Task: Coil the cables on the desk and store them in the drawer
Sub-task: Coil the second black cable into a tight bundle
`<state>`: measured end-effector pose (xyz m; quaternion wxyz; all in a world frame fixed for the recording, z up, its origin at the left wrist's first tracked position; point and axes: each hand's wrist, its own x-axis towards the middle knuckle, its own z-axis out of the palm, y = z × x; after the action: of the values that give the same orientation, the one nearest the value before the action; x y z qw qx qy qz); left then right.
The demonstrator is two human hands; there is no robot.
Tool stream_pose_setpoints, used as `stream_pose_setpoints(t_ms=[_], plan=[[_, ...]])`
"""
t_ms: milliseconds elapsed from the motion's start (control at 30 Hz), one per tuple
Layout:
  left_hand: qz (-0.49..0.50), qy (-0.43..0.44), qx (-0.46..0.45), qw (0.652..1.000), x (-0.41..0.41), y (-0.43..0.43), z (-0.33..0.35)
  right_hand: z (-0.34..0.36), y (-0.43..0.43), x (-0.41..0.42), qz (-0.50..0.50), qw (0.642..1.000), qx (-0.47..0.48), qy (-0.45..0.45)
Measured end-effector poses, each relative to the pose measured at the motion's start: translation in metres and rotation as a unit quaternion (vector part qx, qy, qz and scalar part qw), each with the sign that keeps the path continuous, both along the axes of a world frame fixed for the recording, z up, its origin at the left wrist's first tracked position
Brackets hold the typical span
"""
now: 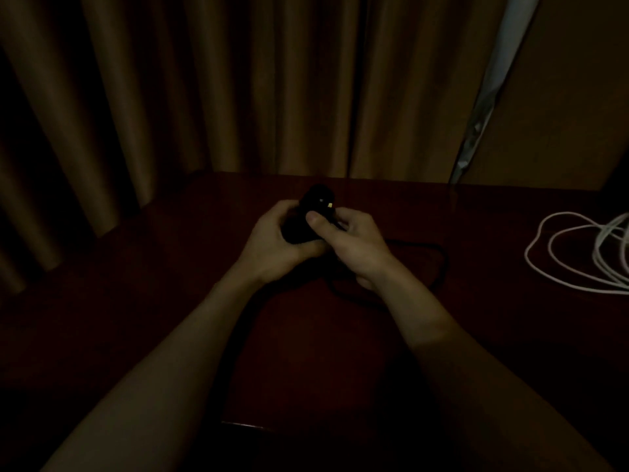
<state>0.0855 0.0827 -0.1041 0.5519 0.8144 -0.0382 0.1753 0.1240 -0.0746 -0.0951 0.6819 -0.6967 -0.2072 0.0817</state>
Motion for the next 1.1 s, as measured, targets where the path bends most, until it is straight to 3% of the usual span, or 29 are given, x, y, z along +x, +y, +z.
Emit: stream_pose_setpoints(t_ms=[100,167,433,633,767,867,1000,1100], plan=[[-0.068,0.058,-0.122,0.989,-0.004,0.002,0.005,0.001,-0.012,0.001,0.07,0.997,-0.021,-0.004],[-0.085,0.077,-0.138,0.984,-0.005,0.003,0.006,-0.001,-0.013,0.001,0.115,0.993,-0.014,0.001],[-0.087,0.061,-0.054,0.993,-0.001,-0.002,-0.005,-0.005,-0.004,0.002,0.04,0.998,-0.041,0.022],[0.049,-0.057,0.132,0.988,-0.001,-0.001,-0.004,0.001,0.001,0.001,0.016,0.999,-0.017,0.045],[0.077,-0.105,0.15,0.98,-0.001,-0.013,-0.004,-0.002,0.009,-0.003,-0.031,0.999,-0.001,0.04],[0.012,-0.054,0.101,0.993,0.0,-0.01,-0.004,-0.001,0.006,-0.002,-0.037,0.999,0.0,0.026],[-0.112,0.088,-0.06,0.988,-0.004,0.004,0.001,-0.003,-0.011,0.005,0.056,0.997,-0.051,0.024],[-0.178,0.102,-0.067,0.976,-0.005,0.003,0.004,-0.006,-0.01,0.008,0.056,0.995,-0.074,0.026]])
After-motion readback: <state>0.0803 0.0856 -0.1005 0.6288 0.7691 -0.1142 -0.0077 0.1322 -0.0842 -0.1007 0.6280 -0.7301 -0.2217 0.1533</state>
